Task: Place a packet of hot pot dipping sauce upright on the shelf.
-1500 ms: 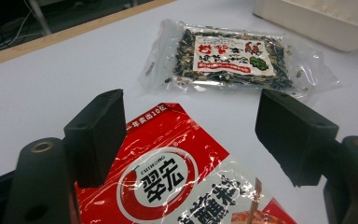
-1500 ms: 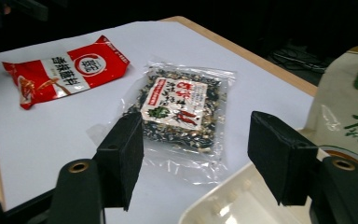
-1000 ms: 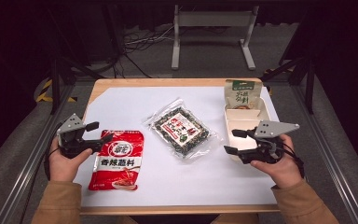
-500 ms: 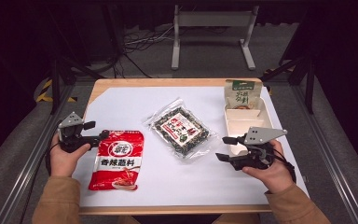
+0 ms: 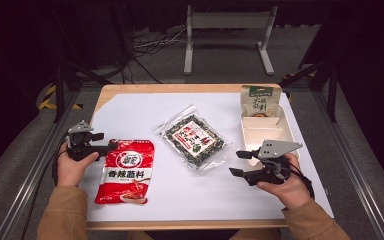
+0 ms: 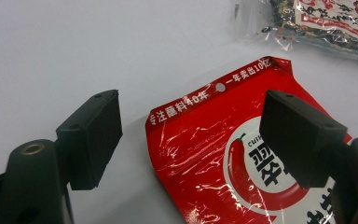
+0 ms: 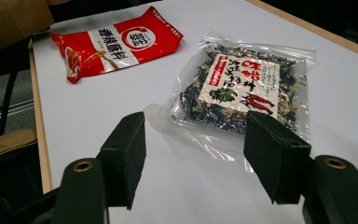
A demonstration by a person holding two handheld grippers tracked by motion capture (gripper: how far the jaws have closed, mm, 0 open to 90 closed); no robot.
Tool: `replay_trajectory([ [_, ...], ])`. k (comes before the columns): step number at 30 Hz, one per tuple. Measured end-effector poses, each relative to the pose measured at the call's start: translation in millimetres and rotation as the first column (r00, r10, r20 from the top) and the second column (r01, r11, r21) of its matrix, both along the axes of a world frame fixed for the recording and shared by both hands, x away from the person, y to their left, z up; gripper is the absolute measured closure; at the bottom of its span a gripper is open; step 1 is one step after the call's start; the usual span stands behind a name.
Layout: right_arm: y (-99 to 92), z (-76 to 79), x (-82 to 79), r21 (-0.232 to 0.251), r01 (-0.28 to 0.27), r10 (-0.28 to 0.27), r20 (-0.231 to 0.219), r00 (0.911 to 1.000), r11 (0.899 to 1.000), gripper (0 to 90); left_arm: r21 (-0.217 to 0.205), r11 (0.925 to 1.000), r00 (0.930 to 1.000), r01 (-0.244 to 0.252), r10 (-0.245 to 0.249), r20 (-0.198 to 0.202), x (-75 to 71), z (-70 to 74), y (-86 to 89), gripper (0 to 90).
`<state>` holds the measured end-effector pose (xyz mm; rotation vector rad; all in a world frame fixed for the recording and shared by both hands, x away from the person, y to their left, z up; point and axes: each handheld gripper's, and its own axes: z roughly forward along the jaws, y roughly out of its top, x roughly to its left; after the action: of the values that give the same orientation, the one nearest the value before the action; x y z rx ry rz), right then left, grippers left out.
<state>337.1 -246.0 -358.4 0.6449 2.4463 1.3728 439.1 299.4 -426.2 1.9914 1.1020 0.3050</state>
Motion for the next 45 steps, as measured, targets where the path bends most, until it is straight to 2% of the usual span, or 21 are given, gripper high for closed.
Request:
replay_trajectory([
  [4,0.2,-1.7,-1.0,-0.005,0.0,0.0,-0.004,1.0,1.0,39.1,0.011,0.9999,0.9986,0.009,-0.009,-0.052,4.9,-7.7,-0.9,21.7],
  [8,0.4,-4.1,-1.1,-0.008,-0.002,0.002,-0.01,0.9999,1.0,38.9,0.018,0.9997,0.9968,0.015,-0.014,-0.079,8.5,-13.1,-2.2,21.8],
  [15,0.4,-7.1,-1.8,-0.009,-0.008,0.007,-0.016,0.9998,1.0,39.1,0.007,0.9995,0.9948,0.03,-0.03,-0.098,13.3,-18.3,-5.1,21.7],
  [18,0.3,-7.8,-2.8,-0.01,-0.007,0.007,-0.018,0.9998,1.0,39.1,-0.012,0.9992,0.9943,0.037,-0.038,-0.1,15.7,-20.5,-5.9,22.0],
  [20,-0.5,-8.6,-3.4,-0.009,-0.007,0.007,-0.019,0.9998,1.0,39.1,-0.024,0.9987,0.9934,0.045,-0.047,-0.105,16.4,-21.5,-7.2,23.9],
  [24,-2.2,-10.5,-4.2,-0.008,-0.005,0.005,-0.021,0.9998,1.0,39.7,-0.012,0.9975,0.991,0.07,-0.071,-0.113,18.8,-25.3,-10.0,29.2],
  [26,-2.5,-10.8,-4.9,-0.007,-0.008,0.007,-0.022,0.9997,1.0,39.8,-0.006,0.9974,0.9913,0.072,-0.072,-0.11,18.9,-25.9,-9.8,32.9],
  [29,-2.7,-11.3,-5.5,-0.007,-0.01,0.009,-0.02,0.9998,1.0,39.9,0.009,0.9981,0.9931,0.061,-0.06,-0.101,17.4,-25.7,-9.5,44.8],
  [31,-2.5,-12.1,-5.0,-0.012,-0.01,0.009,-0.016,0.9998,1.0,39.9,0.061,0.9972,0.9971,0.044,-0.041,-0.065,14.9,-26.0,-11.8,55.1],
  [33,-2.0,-12.7,-4.6,-0.022,-0.008,0.008,-0.01,0.9999,1.0,39.9,0.098,0.9941,0.9979,0.047,-0.042,-0.049,13.2,-25.3,-15.2,58.0],
  [35,-1.4,-13.4,-4.4,-0.024,-0.012,0.012,-0.011,0.9999,1.0,39.8,0.129,0.9904,0.9984,0.048,-0.044,-0.036,11.7,-24.5,-17.6,68.0],
  [39,-1.3,-13.4,-4.5,-0.025,-0.011,0.011,-0.002,0.9999,1.0,39.8,0.139,0.9885,0.998,0.06,-0.057,-0.03,10.0,-24.8,-18.8,82.1],
  [40,-1.4,-13.4,-4.7,-0.025,-0.012,0.012,0.0,0.9999,1.0,39.8,0.137,0.9887,0.9979,0.06,-0.056,-0.032,9.6,-24.6,-18.7,88.0],
  [45,-2.3,-13.4,-4.4,-0.022,-0.009,0.009,0.002,1.0,1.0,40.0,0.145,0.988,0.9986,0.053,-0.051,-0.016,7.6,-21.1,-19.6,89.4],
])
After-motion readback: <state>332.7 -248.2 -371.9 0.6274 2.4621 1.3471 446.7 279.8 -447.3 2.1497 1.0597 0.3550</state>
